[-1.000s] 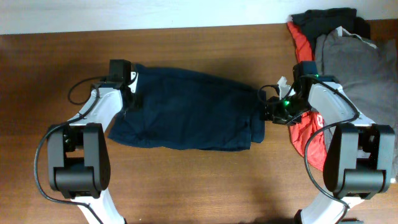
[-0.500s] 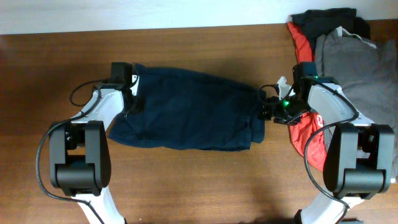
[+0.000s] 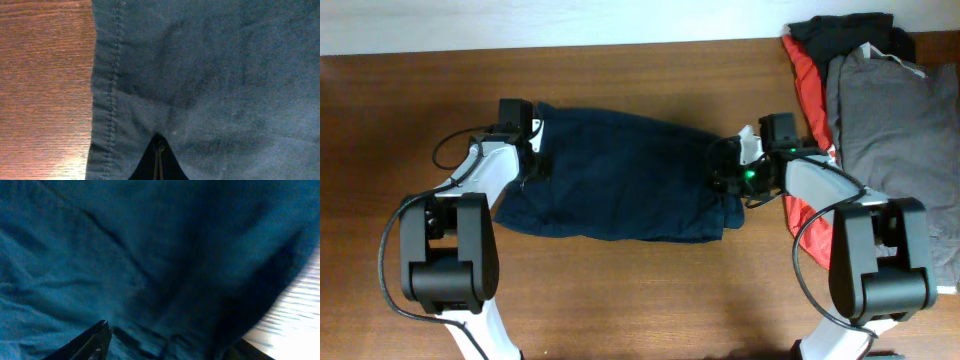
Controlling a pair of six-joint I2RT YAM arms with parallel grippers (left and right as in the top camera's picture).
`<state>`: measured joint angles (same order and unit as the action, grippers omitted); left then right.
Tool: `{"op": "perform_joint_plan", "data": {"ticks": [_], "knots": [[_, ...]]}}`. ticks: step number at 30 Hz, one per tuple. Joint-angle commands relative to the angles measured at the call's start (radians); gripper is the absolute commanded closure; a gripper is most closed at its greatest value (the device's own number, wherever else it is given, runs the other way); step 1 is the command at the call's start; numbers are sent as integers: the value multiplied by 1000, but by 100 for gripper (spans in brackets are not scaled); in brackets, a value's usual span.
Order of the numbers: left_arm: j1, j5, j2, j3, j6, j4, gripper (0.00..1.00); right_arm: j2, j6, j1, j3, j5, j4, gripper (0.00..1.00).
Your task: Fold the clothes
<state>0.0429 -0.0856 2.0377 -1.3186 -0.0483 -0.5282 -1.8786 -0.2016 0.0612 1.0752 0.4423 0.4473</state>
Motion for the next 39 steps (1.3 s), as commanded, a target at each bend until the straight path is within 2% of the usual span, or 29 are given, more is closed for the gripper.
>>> {"op": "perform_joint_plan", "data": {"ticks": [1, 2, 3, 4, 6, 7, 9, 14, 20, 27, 31, 39], "knots": [[0, 11, 74, 24, 10, -2, 100, -26, -71, 46, -42, -39, -31, 35], [0, 11, 74, 24, 10, -2, 100, -31, -75, 52, -42, -39, -38, 37], [0, 11, 74, 24, 10, -2, 100, -37, -79, 57, -42, -39, -45, 44], [1, 11, 74, 24, 10, -2, 100, -39, -86, 57, -42, -39, -48, 53], [1, 11, 74, 24, 10, -2, 100, -39, -97, 55, -42, -52, -48, 78], [1, 11, 74, 24, 10, -3, 100, -39, -96, 50, -42, -55, -49, 87], [1, 11, 74, 24, 11, -3, 100, -39, -96, 34, -41, -54, -47, 96], [1, 11, 73, 22, 11, -15, 100, -32, -94, -51, -35, -19, -12, 96], [32, 11, 73, -30, 95, -110, 100, -29, 22, -159, 37, 48, 105, 96], [103, 19, 73, -40, 153, -147, 100, -29, 151, -206, 191, 47, 291, 96], [138, 18, 74, -40, 165, -133, 100, -29, 180, -170, 304, 78, 398, 96], [151, 19, 74, -40, 183, -105, 100, -29, 131, 34, 481, 90, 496, 96]]}}
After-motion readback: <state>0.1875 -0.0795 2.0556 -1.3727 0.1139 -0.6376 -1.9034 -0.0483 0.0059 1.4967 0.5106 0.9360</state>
